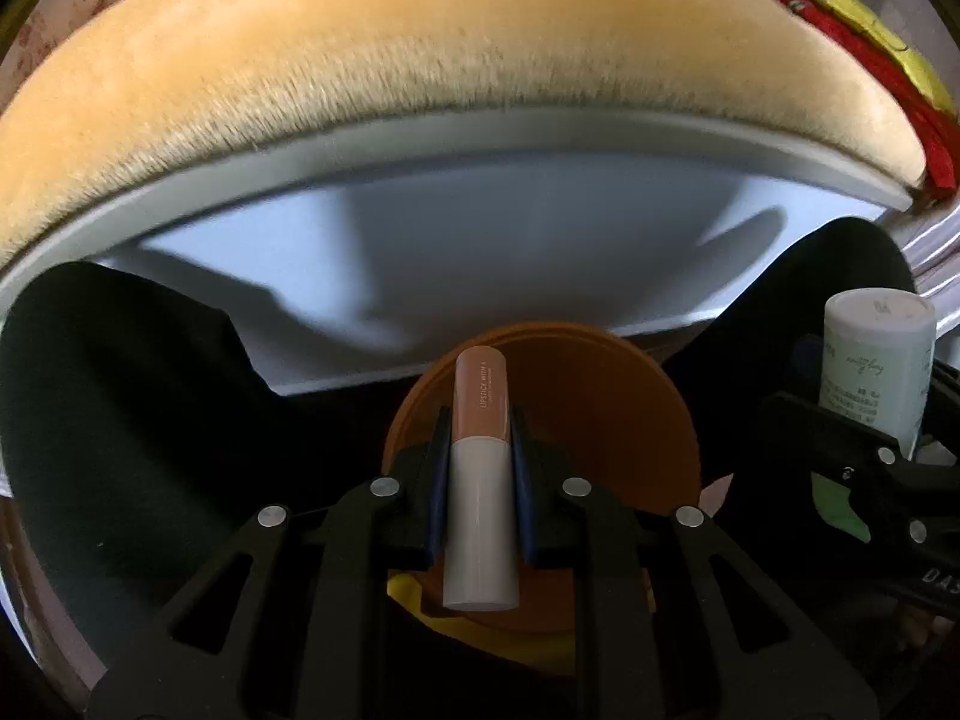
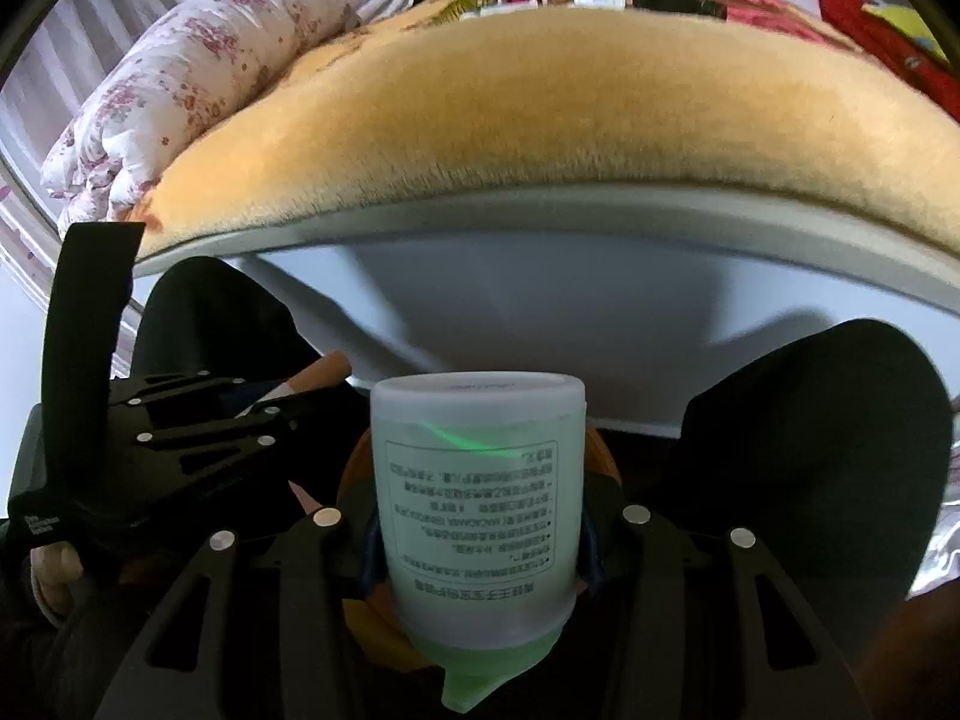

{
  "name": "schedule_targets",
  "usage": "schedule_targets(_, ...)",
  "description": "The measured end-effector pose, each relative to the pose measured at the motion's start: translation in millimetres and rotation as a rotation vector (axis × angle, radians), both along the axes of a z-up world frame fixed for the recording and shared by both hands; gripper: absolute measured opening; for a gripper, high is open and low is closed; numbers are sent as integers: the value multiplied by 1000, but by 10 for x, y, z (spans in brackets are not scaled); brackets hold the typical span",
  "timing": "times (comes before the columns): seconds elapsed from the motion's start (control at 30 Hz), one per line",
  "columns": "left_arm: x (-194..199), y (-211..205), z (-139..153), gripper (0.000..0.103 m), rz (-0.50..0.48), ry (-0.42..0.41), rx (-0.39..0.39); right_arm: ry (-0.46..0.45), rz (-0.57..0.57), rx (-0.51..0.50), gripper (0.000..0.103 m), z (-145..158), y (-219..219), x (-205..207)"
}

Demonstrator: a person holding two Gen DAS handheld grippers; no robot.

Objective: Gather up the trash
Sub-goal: 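Lower both grippers over the orange bin and open them to drop the items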

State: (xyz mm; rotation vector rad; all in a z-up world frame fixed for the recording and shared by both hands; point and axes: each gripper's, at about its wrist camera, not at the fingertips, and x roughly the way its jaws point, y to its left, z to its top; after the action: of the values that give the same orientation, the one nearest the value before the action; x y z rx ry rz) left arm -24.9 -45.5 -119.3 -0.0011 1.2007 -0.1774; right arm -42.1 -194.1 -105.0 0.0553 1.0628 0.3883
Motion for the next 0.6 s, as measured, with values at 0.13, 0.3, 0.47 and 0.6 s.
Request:
schedule_targets(0.13, 36, -11, -95, 22, -2, 44, 29, 53, 3, -9, 49, -112, 17, 93)
schedule_targets(0.3, 55, 26, -130, 50, 12, 64, 30, 70, -10, -8, 59, -147, 28, 127)
schedule_targets(0.47, 71, 7, -69, 50, 20, 57, 26, 34, -26, -5, 61, -66, -26, 78)
schedule_targets(0.6, 49, -23, 8, 50, 19, 28, 29, 0, -45, 9, 64, 8, -68, 36)
